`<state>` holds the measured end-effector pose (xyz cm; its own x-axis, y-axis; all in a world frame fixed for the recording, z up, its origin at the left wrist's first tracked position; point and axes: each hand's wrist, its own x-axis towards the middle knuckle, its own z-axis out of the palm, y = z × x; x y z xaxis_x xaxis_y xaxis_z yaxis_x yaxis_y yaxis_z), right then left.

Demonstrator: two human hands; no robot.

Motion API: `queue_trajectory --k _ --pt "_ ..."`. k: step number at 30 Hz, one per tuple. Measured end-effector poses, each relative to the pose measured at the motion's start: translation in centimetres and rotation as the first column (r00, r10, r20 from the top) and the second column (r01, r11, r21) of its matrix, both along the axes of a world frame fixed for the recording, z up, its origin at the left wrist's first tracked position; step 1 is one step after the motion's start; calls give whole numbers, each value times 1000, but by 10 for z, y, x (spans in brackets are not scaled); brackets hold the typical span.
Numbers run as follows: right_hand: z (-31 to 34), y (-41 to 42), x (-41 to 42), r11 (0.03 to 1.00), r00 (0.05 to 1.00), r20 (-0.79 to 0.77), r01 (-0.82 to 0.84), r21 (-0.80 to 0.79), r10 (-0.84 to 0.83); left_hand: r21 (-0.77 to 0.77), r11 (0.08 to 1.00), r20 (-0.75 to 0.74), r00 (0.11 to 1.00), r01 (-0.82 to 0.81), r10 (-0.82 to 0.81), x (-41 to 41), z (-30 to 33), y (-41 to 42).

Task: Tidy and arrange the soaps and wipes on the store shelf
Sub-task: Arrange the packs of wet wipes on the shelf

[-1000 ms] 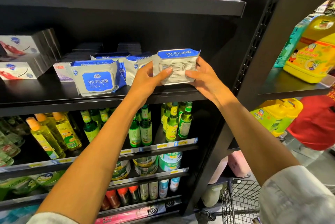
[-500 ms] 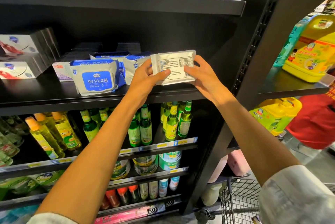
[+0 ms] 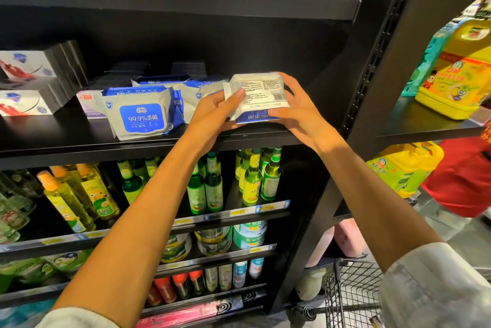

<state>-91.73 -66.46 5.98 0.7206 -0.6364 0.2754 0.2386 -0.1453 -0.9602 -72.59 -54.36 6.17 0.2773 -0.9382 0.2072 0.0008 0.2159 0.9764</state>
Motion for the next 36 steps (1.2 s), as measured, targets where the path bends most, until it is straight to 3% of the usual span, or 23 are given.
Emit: queue_trajectory --k 7,12,19,24,34,36 --pt "-1 -3 -1 987 988 110 98 130 -112 -81 996 -98 994 30 -38 6 -8 -7" --pt "0 -2 0 987 992 49 110 121 -117 -154 986 245 969 62 -23 9 -14 -4" --pt "4 -1 5 986 992 -25 122 111 -120 -174 985 393 917 7 62 8 -17 -3" --pt "4 -2 6 990 995 -16 97 102 -96 -232 971 333 934 -51 129 10 -20 -7" --pt "-1 -5 9 999 999 -37 10 -45 -12 -204 978 15 999 -44 48 4 -12 -3" --pt "-2 -5 8 999 999 -5 35 -28 -35 -185 982 21 999 -28 33 3 -11 -3"
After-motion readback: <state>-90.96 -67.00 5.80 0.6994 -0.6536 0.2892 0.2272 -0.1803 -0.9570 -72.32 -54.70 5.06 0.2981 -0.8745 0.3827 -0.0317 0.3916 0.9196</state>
